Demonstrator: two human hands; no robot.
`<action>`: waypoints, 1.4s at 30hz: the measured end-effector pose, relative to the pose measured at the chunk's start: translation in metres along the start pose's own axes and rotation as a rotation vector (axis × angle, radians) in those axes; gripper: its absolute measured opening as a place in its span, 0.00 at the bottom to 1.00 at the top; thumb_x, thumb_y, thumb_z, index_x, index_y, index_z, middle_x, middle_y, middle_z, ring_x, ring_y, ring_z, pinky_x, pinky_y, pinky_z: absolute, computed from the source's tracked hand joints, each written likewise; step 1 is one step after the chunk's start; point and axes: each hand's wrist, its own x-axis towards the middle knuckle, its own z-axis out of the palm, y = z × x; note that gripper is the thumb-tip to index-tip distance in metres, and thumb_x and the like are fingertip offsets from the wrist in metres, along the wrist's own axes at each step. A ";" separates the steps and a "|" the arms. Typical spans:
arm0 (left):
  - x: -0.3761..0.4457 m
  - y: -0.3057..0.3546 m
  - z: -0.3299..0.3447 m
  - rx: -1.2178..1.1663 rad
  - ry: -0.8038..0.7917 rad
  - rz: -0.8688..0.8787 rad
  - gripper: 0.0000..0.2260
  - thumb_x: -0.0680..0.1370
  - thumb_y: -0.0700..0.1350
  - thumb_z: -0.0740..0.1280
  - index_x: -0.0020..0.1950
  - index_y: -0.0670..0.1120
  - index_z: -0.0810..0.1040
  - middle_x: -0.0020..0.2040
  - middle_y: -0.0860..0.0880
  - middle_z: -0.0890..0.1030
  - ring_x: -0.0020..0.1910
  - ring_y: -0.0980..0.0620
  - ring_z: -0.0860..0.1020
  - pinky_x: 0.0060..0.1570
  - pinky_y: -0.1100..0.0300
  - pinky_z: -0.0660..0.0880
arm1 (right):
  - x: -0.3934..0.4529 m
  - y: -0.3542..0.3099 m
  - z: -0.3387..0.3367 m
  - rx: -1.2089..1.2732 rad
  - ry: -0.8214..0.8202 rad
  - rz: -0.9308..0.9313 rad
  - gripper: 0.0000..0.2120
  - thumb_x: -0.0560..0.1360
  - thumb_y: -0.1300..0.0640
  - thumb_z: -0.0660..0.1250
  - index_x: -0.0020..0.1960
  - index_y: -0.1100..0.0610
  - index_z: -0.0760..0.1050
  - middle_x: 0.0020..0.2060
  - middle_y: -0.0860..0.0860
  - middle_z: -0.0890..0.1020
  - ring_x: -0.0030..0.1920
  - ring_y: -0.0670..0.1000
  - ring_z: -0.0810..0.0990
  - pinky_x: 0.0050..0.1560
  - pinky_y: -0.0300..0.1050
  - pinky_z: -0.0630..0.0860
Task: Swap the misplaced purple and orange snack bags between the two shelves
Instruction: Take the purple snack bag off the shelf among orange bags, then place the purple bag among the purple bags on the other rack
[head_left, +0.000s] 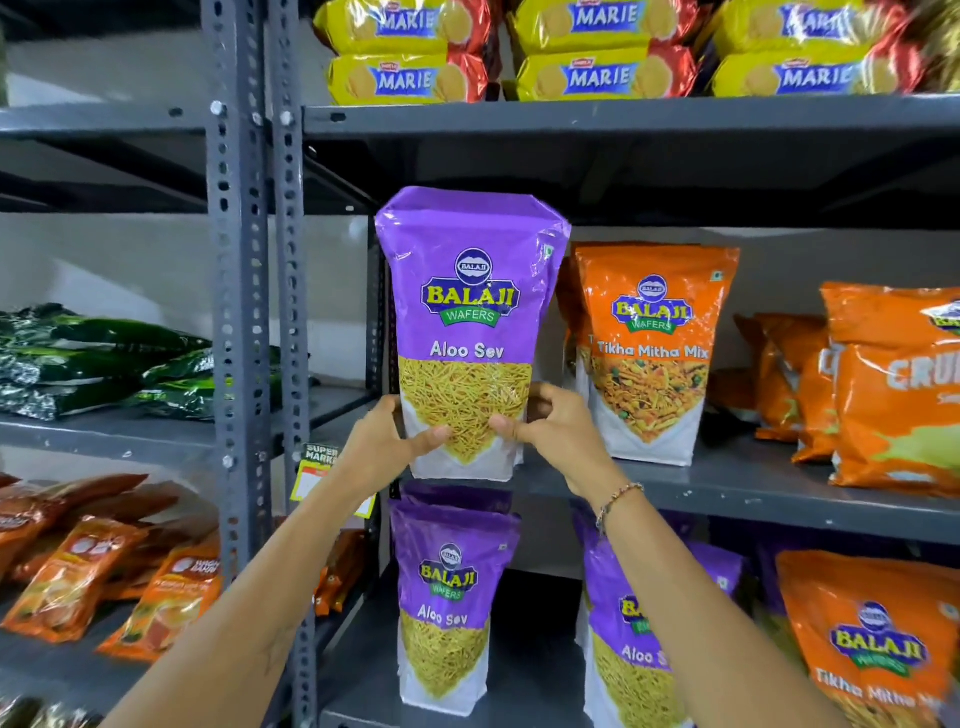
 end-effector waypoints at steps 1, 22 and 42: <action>-0.009 0.003 0.003 -0.007 0.011 0.009 0.42 0.59 0.69 0.72 0.64 0.44 0.70 0.55 0.49 0.80 0.54 0.48 0.78 0.53 0.51 0.75 | -0.010 -0.004 -0.003 -0.009 0.016 -0.003 0.12 0.64 0.60 0.78 0.43 0.49 0.78 0.42 0.48 0.85 0.43 0.44 0.83 0.44 0.36 0.79; -0.197 -0.016 0.202 -0.335 -0.529 -0.064 0.25 0.59 0.39 0.81 0.50 0.53 0.74 0.42 0.58 0.85 0.42 0.69 0.81 0.41 0.73 0.75 | -0.288 0.068 -0.142 -0.063 0.253 0.395 0.19 0.63 0.66 0.77 0.49 0.51 0.79 0.43 0.43 0.86 0.47 0.45 0.84 0.47 0.38 0.79; -0.281 0.016 0.410 -0.149 -0.071 -0.349 0.30 0.60 0.54 0.80 0.52 0.49 0.66 0.51 0.46 0.82 0.50 0.45 0.80 0.42 0.57 0.72 | -0.346 0.216 -0.323 -0.100 0.499 0.669 0.04 0.75 0.59 0.66 0.47 0.53 0.79 0.44 0.55 0.84 0.46 0.55 0.81 0.49 0.54 0.77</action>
